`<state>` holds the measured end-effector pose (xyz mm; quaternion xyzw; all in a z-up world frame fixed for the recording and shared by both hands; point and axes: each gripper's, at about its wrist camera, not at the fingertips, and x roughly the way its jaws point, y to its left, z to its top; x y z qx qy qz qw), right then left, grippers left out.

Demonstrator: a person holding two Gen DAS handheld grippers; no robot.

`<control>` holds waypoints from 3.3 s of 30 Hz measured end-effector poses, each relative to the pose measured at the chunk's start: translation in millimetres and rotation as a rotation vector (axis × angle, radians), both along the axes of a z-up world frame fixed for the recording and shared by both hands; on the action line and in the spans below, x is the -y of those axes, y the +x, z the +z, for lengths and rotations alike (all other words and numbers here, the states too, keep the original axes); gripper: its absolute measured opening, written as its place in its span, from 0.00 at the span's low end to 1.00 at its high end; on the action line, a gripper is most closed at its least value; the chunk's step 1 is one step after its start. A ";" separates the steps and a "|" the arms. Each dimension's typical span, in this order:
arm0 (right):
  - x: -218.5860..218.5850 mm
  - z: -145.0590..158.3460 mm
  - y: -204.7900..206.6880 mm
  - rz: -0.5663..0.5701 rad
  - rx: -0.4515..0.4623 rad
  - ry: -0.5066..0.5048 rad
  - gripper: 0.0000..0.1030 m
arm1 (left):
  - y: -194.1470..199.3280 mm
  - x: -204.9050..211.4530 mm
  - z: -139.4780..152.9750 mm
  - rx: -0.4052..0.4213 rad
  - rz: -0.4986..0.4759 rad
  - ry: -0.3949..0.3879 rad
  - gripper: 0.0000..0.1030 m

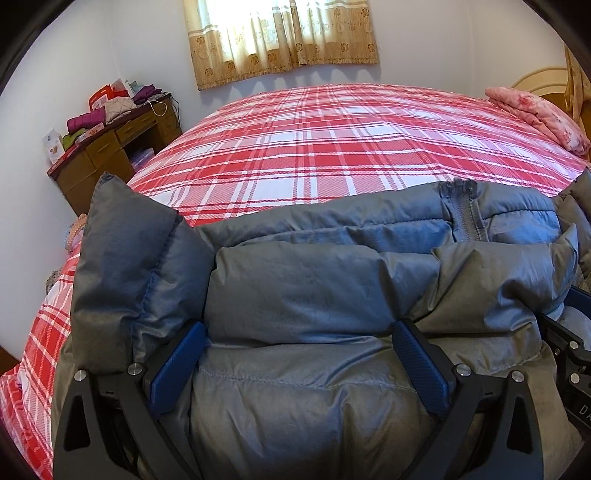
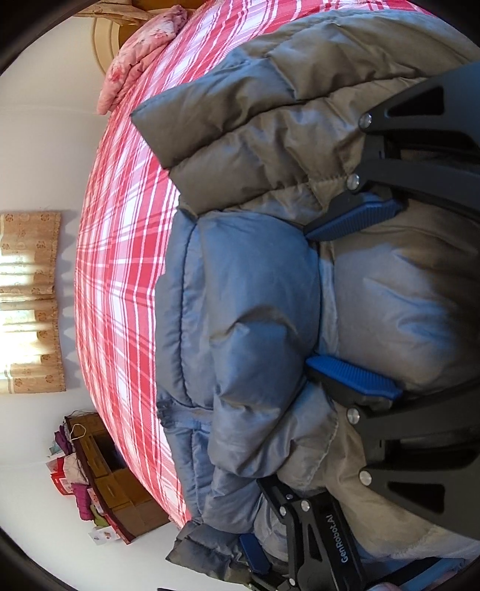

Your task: Fold large clothes

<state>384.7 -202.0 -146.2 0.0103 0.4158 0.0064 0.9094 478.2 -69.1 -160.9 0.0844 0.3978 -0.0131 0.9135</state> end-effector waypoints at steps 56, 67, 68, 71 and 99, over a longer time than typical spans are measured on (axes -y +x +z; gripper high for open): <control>-89.7 -5.9 -145.3 0.043 0.103 -0.244 0.92 | -161.8 -142.2 -7.5 -0.012 0.109 -0.547 0.32; -108.6 -6.8 -155.0 0.028 0.105 -0.236 0.92 | -172.8 -161.8 10.1 0.027 0.070 -0.567 0.10; -111.7 -6.8 -155.6 0.033 0.107 -0.237 0.92 | -175.5 -166.8 13.2 0.034 0.076 -0.566 0.10; -130.0 -8.1 -158.9 0.078 0.116 -0.229 0.92 | -188.8 -181.4 26.6 0.076 0.096 -0.559 0.09; 187.6 43.7 -241.0 -0.424 0.165 0.003 0.90 | -199.6 156.1 82.8 0.275 -0.541 0.109 0.09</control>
